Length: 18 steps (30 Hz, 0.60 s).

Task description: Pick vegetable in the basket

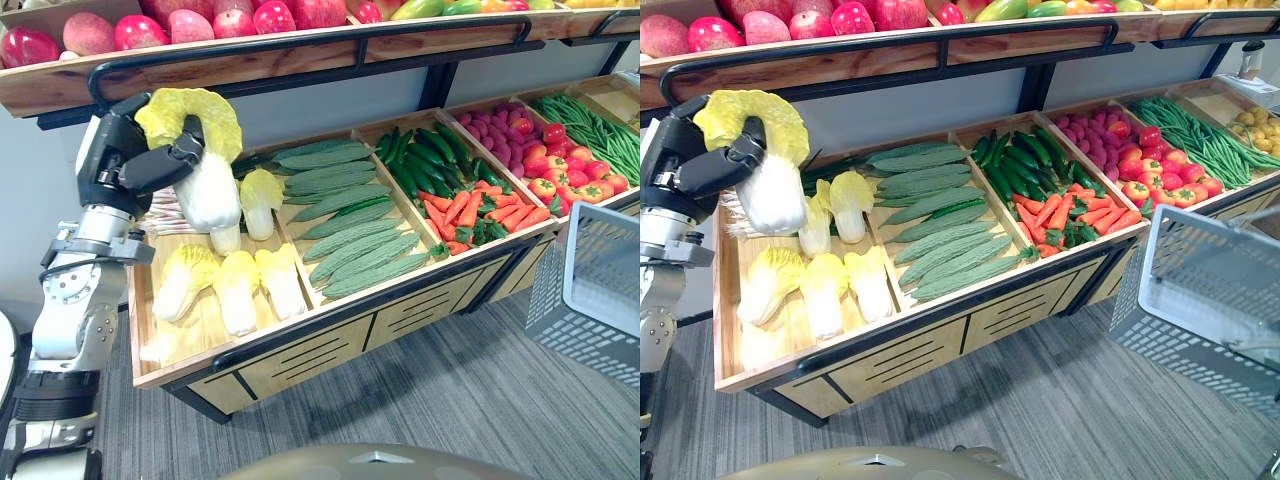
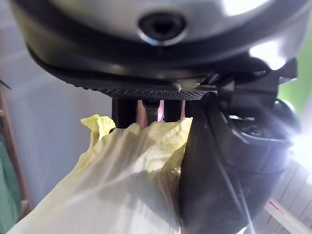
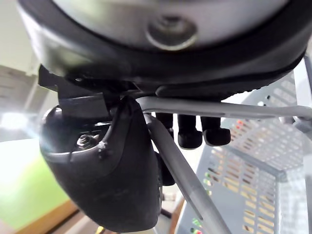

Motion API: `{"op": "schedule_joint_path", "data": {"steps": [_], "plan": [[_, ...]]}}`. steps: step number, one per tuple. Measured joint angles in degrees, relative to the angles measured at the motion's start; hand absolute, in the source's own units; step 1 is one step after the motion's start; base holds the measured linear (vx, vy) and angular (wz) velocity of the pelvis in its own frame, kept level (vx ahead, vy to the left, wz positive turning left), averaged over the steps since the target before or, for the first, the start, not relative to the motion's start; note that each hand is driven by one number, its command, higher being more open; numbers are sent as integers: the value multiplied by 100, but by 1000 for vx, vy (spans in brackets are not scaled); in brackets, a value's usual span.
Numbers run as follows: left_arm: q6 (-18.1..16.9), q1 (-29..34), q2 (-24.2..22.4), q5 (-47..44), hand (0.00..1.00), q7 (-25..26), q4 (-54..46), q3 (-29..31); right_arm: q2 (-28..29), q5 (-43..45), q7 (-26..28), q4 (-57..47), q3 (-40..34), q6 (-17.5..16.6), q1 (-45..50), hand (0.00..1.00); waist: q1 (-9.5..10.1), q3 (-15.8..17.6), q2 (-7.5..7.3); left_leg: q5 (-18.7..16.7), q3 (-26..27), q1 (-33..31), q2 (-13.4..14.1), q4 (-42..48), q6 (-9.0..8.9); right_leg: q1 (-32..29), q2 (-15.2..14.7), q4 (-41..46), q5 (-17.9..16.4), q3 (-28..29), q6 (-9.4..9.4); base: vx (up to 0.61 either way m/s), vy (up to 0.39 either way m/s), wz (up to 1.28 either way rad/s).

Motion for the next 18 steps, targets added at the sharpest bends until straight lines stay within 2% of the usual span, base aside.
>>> {"op": "schedule_joint_path", "data": {"steps": [4,9,13,15,18], "plan": [[16,254,-14,2,0,-29,-8,-255,-302,-4,0,-583,302,-60,-17,0,-63,83,10,-112,-5,-87,27,189,1,1,-7,-9,15,19,23,0,0,0],[44,260,-100,1,0,-68,-15,-568,-323,-4,171,-1627,969,-385,-203,0,-155,294,5,-126,96,-109,43,290,-4,-13,7,-81,88,126,91,-18,-4,-9],[47,233,-132,-5,0,-105,-15,-883,-384,4,383,-2204,1638,-712,-285,0,-157,320,-13,-158,329,-112,43,314,6,-125,35,-120,180,348,120,24,18,-32],[51,175,-194,-14,0,-99,-14,-1039,-562,9,530,-2321,2128,-877,-439,0,-161,364,-27,-228,494,-52,47,371,-5,-132,61,-121,221,537,176,8,41,-40],[48,-334,-270,-173,0,-110,5,-1648,-776,163,824,-2533,2881,-1141,-589,0,-167,387,-34,-361,745,-31,34,507,47,-182,65,-120,309,845,308,-15,48,-37]]}}
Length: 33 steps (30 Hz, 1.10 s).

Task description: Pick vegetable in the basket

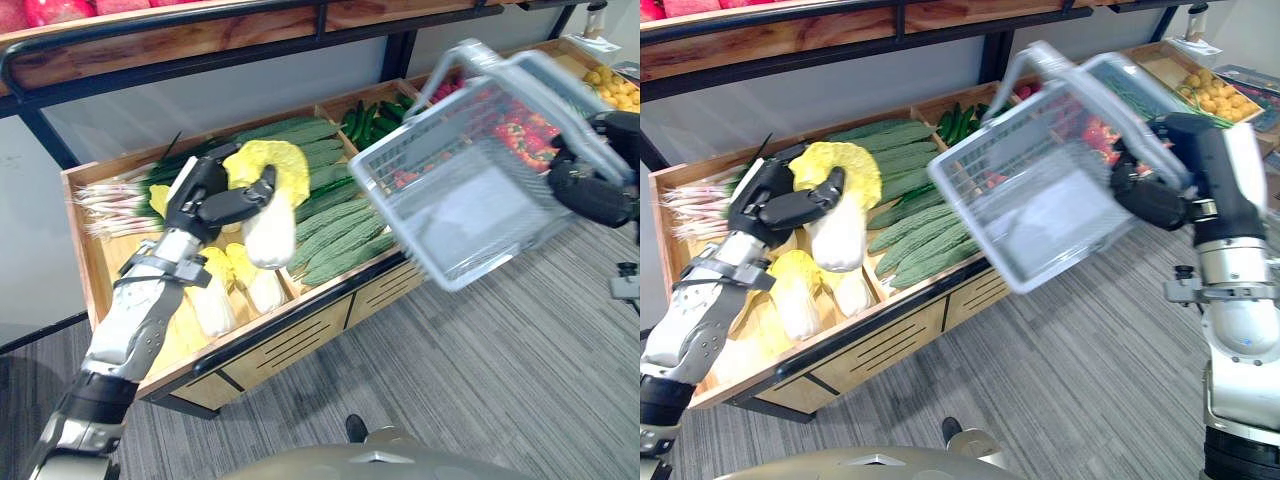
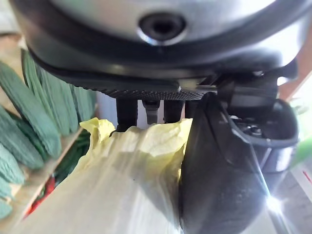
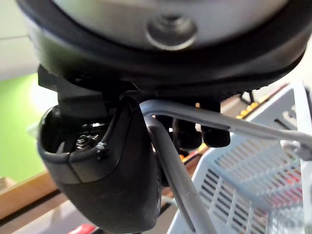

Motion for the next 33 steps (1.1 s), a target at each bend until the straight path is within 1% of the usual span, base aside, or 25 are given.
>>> {"op": "schedule_joint_path", "data": {"steps": [3,6,8,11,13,15,17,20,25,29,33], "plan": [[-1,-498,-26,-8,0,-5,34,-427,-3,162,197,-96,511,-130,-113,0,-45,51,-1,-82,162,77,-33,50,28,19,-9,1,48,187,68,-43,49,-31],[-17,-900,-48,-25,0,-15,117,-716,-3,154,347,-158,784,-128,-111,0,-139,121,-2,-153,250,81,-89,132,69,21,-56,1,50,306,69,-41,21,-17],[-24,-1181,-55,-25,0,-11,298,-926,-3,123,398,-121,795,-110,-103,0,-148,186,20,-213,341,73,-108,213,91,8,-74,0,61,418,85,-53,3,-23],[-25,-1378,-138,-27,0,8,514,-1076,0,120,397,-106,798,-100,-100,0,-265,230,98,-311,476,85,-100,326,97,4,-63,0,68,567,95,-43,-18,-25],[-27,-1600,-246,-43,0,28,654,-1195,13,74,383,-106,797,-100,-100,0,-292,244,120,-383,571,82,-75,435,94,-6,-46,0,73,666,103,-30,-30,-28],[-33,-1921,-334,-203,0,60,727,-1494,212,52,344,-107,799,-99,-101,0,-310,249,134,-499,702,79,5,626,82,-5,15,0,104,807,117,-34,-30,-30],[-63,-2109,-462,-221,0,76,728,-1650,350,52,274,-107,804,-93,-100,0,-337,247,148,-558,787,84,30,720,78,-9,36,0,119,901,132,-25,-20,-23],[-170,-2354,-521,-221,0,89,730,-1910,478,51,156,-109,893,-65,-76,0,-448,232,186,-646,879,83,64,865,88,-7,51,1,144,1007,163,-30,-9,-19],[-203,-2582,-733,-220,0,27,774,-2224,625,51,103,-112,914,-58,86,0,-473,209,244,-741,1034,119,78,1010,101,-5,67,2,185,1179,207,-32,7,-17],[-241,-2584,-946,-215,0,-35,774,-2465,663,51,104,-128,1019,-57,310,0,-525,137,351,-811,1084,117,94,1114,107,-4,67,11,198,1228,223,-11,8,-7],[-254,-2781,-996,-168,0,-159,929,-2760,722,21,110,-128,1051,-16,462,0,-530,132,359,-844,1103,115,111,1221,130,13,67,19,214,1260,250,-2,1,-1]]}}
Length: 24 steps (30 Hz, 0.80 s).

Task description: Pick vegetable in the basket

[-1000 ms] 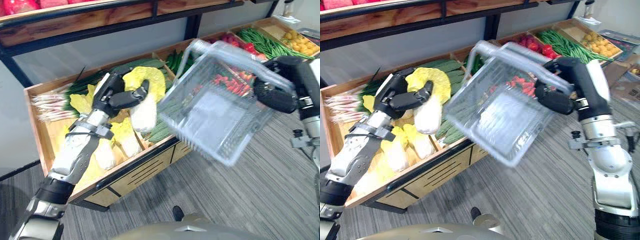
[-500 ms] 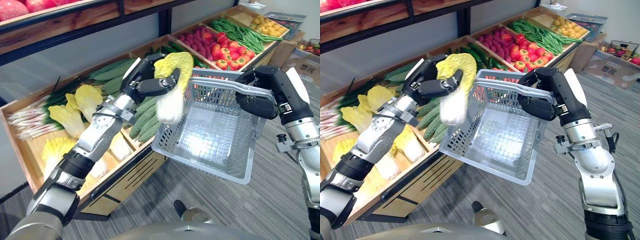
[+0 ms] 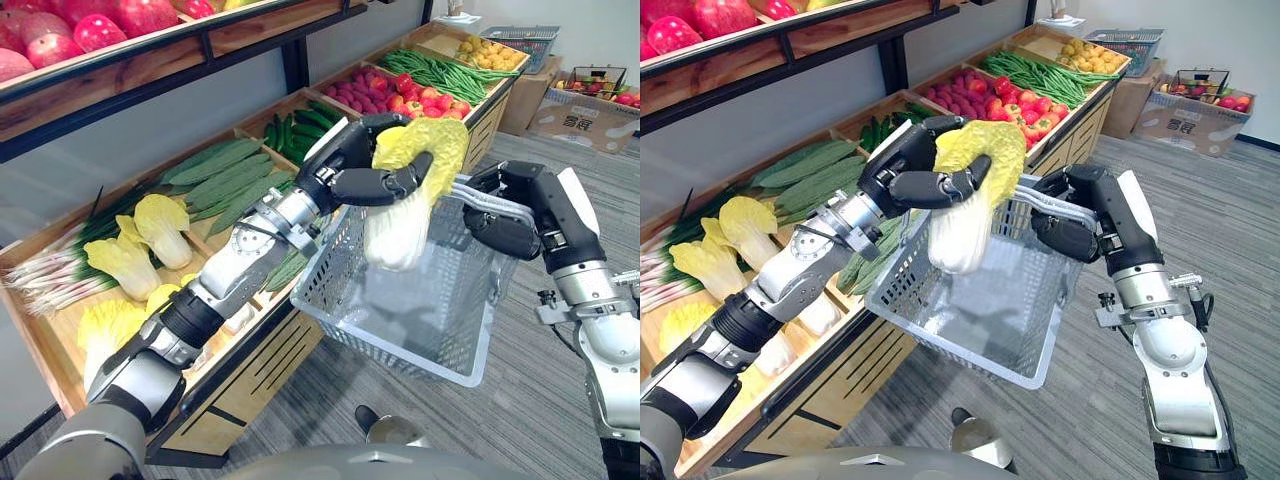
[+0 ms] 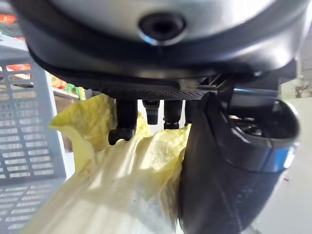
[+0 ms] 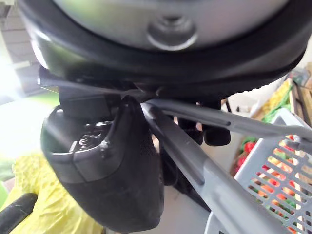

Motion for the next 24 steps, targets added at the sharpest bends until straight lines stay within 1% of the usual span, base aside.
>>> {"op": "schedule_joint_path", "data": {"steps": [6,9,13,17,21,24], "plan": [[-117,-18,-160,223,0,-108,338,-173,-5,-26,6,0,23,78,156,0,4,-14,13,-117,92,-10,79,201,-4,5,46,4,20,103,28,12,12,-10],[-195,-15,-198,236,0,-203,631,-395,-30,-100,59,1,24,203,248,0,-8,-16,14,-144,92,-33,91,252,6,1,42,4,20,104,29,42,25,0],[-273,101,-191,448,0,-292,850,-655,-201,-183,153,3,75,318,416,0,30,-15,10,-150,80,-46,95,263,11,1,28,3,21,93,30,48,27,2],[-301,414,-121,455,0,-492,910,-819,-385,-293,324,4,136,352,548,0,70,-14,6,-152,46,-67,95,270,12,0,14,0,21,52,30,51,24,5],[-479,786,-42,470,0,-627,909,-883,-552,-299,449,9,241,352,621,0,78,-17,1,-157,-28,-132,94,310,21,-12,-13,-5,20,-2,31,43,18,9],[-582,919,-35,478,0,-637,905,-896,-557,-299,496,10,241,352,621,0,78,-13,-9,-167,-76,-195,101,367,32,-32,-27,-4,21,-41,31,28,11,9]]}}
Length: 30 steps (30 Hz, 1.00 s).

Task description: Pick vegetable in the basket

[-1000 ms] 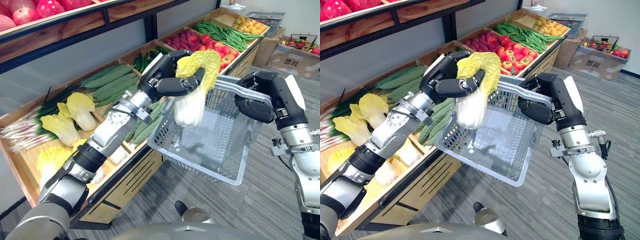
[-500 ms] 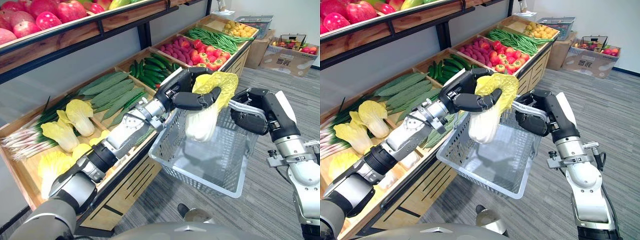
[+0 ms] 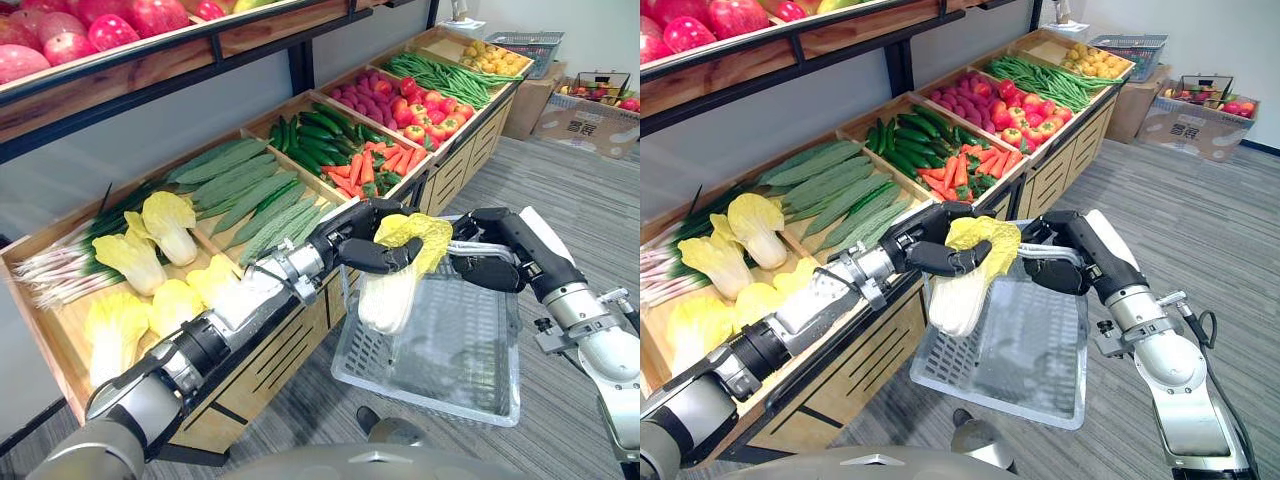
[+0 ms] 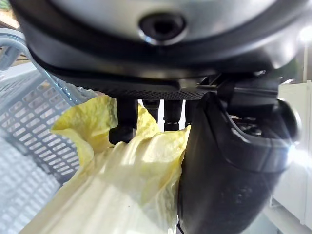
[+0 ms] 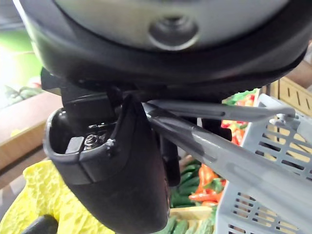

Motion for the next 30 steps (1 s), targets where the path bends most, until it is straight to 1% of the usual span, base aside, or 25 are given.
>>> {"op": "schedule_joint_path", "data": {"steps": [3,4,8,11,16,18,20,23,24,28,30], "plan": [[-138,162,47,220,0,0,-83,9,0,0,41,-1,1,-1,0,0,12,-2,-11,-2,-23,-26,1,17,2,-5,-3,0,1,-7,2,35,11,3],[-206,266,95,351,0,0,-144,7,0,1,41,-1,0,-2,0,0,12,-1,-13,-3,-24,-27,4,18,1,-6,-2,0,1,-7,2,37,10,1],[-293,603,204,999,0,38,-391,6,-19,2,46,-4,1,-5,1,0,14,-7,-29,-20,-19,-47,28,49,-8,-20,11,-1,1,-5,2,48,10,-1],[-327,808,213,1459,0,242,-632,110,-24,3,46,-5,1,-49,1,0,26,-15,-65,-58,-6,-53,88,118,-23,-16,51,2,2,0,1,54,9,-3],[-347,1153,157,2070,0,617,-1135,373,-5,20,6,-63,-12,-242,-2,0,22,-33,-123,-65,-4,-52,100,118,-29,-16,71,2,2,-1,1,58,13,-1],[-438,1187,146,2428,0,828,-1289,404,22,65,-70,-80,-52,-319,-10,0,55,-53,-153,-65,-12,-53,101,117,-28,-16,66,2,2,-2,1,54,20,1],[-456,1187,143,2537,0,885,-1424,406,39,98,-113,-85,-71,-375,-14,0,81,-69,-177,-64,-21,-53,103,117,-27,-11,62,3,2,-6,1,51,21,2],[-595,1187,123,2946,0,950,-1636,409,42,179,-149,-111,-72,-541,-19,0,121,-89,-201,-64,-30,-49,101,117,-27,0,57,3,2,-12,1,49,20,2],[-731,1184,126,3168,0,979,-1653,390,42,186,-150,-111,-72,-592,-25,0,139,-106,-201,-64,-35,-46,98,117,-26,6,54,3,2,-16,1,58,24,2],[-945,1175,145,3858,0,1191,-1654,311,42,190,-150,-111,-60,-645,-25,0,151,-115,-201,-61,-52,-42,88,118,-22,20,40,2,2,-33,1,41,16,3],[-991,1135,189,4253,0,1392,-1653,213,42,190,-150,-111,-51,-649,-25,0,152,-116,-201,-61,-55,-44,84,120,-20,21,34,3,2,-39,1,0,0,0]]}}
